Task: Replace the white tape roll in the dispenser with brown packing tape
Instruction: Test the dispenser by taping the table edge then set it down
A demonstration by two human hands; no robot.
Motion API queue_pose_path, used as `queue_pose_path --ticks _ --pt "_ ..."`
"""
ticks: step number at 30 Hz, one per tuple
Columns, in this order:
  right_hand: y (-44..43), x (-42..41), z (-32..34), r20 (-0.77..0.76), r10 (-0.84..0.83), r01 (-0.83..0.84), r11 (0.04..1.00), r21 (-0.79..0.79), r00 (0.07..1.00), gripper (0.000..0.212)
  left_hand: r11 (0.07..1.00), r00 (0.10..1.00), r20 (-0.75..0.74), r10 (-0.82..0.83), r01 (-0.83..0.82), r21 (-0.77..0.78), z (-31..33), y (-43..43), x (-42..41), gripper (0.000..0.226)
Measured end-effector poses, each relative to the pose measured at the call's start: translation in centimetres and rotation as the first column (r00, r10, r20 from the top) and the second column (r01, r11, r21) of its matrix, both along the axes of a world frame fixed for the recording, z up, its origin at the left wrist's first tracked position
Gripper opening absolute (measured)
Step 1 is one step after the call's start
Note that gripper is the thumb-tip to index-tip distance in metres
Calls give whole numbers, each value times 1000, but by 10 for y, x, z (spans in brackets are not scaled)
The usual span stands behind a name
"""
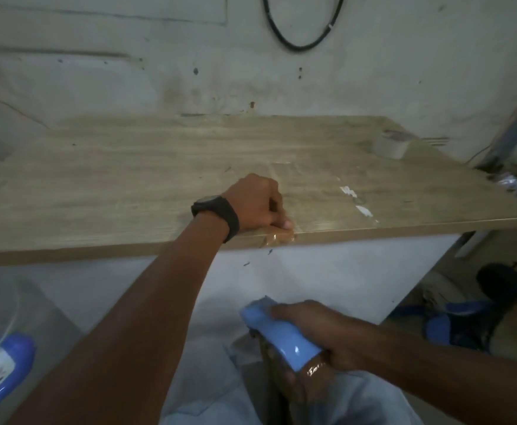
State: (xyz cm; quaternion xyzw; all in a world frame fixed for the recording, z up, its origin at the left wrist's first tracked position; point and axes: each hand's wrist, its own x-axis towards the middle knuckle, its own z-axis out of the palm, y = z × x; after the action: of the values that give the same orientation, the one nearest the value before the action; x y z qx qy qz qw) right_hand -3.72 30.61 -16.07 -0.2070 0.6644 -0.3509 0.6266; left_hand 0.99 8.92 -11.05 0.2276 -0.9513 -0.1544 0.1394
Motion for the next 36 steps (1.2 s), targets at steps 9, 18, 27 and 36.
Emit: queue_pose_path --ticks 9,18,27,36 --pt "-7 -34 110 -166 -101 47 952 -303 981 28 989 989 10 148 -148 -1 2 0 2 14" --pt "-82 -74 120 -710 -202 -168 895 -414 675 36 936 942 41 334 -337 100 19 11 -9 10" --pt "-148 -123 98 -977 -196 -404 890 -212 81 40 892 914 41 403 -402 205 15 6 -12 33" --pt "-180 -150 85 -992 -118 -329 936 -126 44 20 875 916 159 367 -399 276 26 -2 -20 34"
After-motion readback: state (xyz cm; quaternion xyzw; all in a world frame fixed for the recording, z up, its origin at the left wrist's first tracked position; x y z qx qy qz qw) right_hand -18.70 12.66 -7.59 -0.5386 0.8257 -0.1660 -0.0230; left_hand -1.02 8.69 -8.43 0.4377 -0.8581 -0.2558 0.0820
